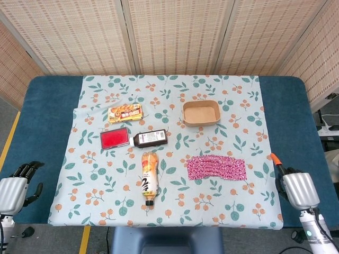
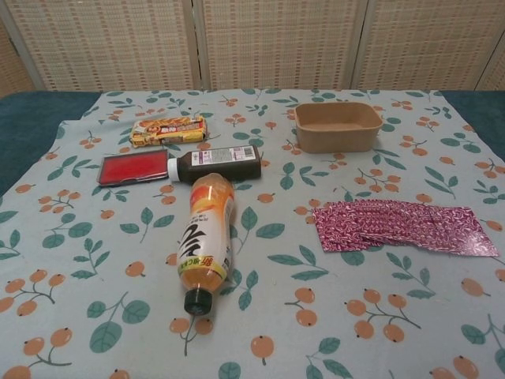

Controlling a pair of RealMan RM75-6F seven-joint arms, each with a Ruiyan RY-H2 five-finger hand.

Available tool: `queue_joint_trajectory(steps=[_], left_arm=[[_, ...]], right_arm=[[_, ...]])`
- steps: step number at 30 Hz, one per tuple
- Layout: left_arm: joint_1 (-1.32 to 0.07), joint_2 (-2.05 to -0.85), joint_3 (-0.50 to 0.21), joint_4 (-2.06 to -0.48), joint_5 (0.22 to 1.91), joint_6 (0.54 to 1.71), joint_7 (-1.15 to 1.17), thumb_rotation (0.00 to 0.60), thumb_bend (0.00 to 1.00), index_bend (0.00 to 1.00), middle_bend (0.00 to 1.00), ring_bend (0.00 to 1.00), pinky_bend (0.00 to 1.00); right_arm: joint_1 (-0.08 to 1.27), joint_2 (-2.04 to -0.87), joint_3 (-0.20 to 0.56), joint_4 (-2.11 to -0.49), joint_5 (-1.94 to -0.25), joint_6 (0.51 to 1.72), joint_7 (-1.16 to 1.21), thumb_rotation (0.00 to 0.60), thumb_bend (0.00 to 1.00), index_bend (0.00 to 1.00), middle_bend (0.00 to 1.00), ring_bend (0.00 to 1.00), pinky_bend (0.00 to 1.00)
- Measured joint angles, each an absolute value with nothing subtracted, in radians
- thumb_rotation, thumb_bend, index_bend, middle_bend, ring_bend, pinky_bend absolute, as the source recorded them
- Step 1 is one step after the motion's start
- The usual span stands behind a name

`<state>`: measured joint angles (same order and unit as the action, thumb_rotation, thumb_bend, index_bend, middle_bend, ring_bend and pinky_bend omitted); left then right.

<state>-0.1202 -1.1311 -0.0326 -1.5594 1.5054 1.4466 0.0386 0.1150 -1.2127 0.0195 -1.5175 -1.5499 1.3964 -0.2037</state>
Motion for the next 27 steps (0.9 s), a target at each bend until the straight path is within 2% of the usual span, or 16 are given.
queue_joint_trajectory(steps=[5, 9, 20, 27], left_arm=[[-0.113, -1.128, -0.031, -1.563, 1.518, 1.470, 0.033, 0.600, 0.46, 0.22, 0.21, 0.22, 0.51], [-0.115, -1.128, -0.033, -1.563, 1.508, 1.460, 0.037, 0.600, 0.46, 0.22, 0.21, 0.22, 0.51], [-0.114, -1.126, -0.032, -1.564, 1.510, 1.464, 0.032, 0.600, 0.46, 0.22, 0.21, 0.22, 0.51], [-0.114, -1.124, -0.033, -1.562, 1.509, 1.465, 0.024, 0.600, 0.46, 0.22, 0.21, 0.22, 0.51]], right_arm=[[0.152, -1.221, -0.006, -1.502, -1.536, 1.277, -0.180, 0.600, 0.89, 0.08, 0.77, 0.70, 0.82], [0.189, -1.227, -0.010, -1.497, -1.503, 1.188, -0.168, 0.600, 0.94, 0.09, 0.78, 0.70, 0.82], [0.295, -1.270, 0.005, -1.486, -1.382, 0.991, -0.232, 0.600, 0.97, 0.14, 0.78, 0.70, 0.83], [0.336, -1.300, 0.011, -1.476, -1.347, 0.941, -0.249, 0.600, 0.98, 0.15, 0.78, 0.71, 0.83]])
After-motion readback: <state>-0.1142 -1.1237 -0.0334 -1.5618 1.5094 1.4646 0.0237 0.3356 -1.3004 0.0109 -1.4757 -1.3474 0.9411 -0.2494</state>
